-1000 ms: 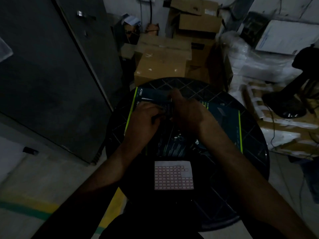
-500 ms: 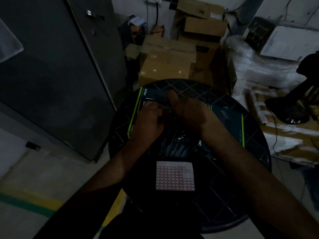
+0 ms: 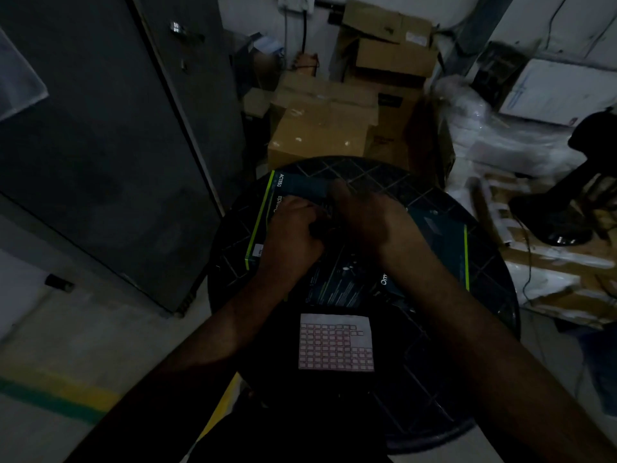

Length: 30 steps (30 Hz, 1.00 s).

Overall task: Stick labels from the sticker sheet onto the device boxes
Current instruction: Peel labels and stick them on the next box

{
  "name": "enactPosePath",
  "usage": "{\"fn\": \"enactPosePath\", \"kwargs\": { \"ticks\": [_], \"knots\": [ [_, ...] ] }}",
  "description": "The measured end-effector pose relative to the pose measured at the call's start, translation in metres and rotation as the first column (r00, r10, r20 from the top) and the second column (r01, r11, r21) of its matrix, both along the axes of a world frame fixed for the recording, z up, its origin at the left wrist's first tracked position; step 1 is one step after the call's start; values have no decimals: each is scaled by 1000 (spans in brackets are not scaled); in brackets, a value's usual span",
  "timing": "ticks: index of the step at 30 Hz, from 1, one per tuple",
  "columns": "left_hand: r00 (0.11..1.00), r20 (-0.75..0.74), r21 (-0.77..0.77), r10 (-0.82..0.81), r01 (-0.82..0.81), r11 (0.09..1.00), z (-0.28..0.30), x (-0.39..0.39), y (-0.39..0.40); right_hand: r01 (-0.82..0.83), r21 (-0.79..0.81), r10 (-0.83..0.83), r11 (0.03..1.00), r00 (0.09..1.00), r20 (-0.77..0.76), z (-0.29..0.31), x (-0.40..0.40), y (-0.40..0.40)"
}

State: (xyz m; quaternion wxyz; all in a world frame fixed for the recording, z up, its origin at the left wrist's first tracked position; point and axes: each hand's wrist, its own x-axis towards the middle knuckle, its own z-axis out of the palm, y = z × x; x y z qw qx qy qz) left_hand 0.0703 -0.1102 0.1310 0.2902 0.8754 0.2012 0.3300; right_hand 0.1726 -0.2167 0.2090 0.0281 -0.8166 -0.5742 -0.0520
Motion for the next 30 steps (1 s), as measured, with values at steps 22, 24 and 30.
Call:
{"fn": "enactPosePath", "kwargs": {
  "ticks": [22, 24, 30],
  "knots": [
    [1000, 9, -20, 10, -10, 1000, -1, 4, 1, 134, 385, -8, 913, 950, -311, -52, 6, -32],
    [1000, 7, -15, 12, -12, 1000, -1, 2, 1, 160, 418, -41, 894, 959, -279, -54, 3, -29],
    [1000, -25, 34, -10, 10, 999, -1, -4, 0, 42, 504, -54, 862, 999, 9, -65, -3, -32]
  ]
}}
